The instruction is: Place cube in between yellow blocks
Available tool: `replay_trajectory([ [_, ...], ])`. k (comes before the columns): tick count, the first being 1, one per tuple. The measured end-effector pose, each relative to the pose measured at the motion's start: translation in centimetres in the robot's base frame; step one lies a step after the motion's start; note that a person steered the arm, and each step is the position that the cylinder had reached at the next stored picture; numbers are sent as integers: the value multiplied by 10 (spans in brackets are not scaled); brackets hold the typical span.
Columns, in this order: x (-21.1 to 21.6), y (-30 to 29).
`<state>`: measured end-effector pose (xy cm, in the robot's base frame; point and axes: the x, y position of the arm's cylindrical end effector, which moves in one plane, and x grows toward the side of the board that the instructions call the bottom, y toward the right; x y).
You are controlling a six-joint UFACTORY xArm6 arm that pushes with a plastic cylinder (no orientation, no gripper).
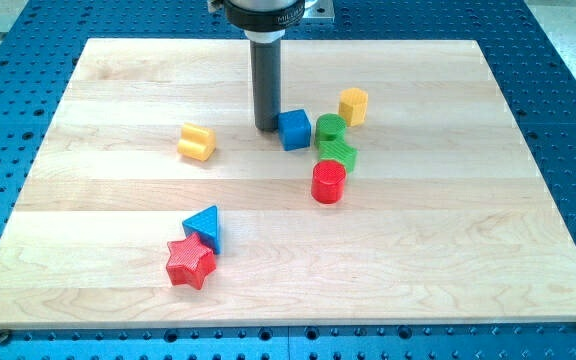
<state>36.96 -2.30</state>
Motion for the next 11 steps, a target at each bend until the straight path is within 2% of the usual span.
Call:
replay_trajectory([
  [1,-21,-10],
  [2,-82,43],
  [3,-76,138],
  [4,-32,133],
  [5,-32,88],
  [6,-36,167],
  [7,-9,135],
  [8,-9,83],
  [11,-11,-24],
])
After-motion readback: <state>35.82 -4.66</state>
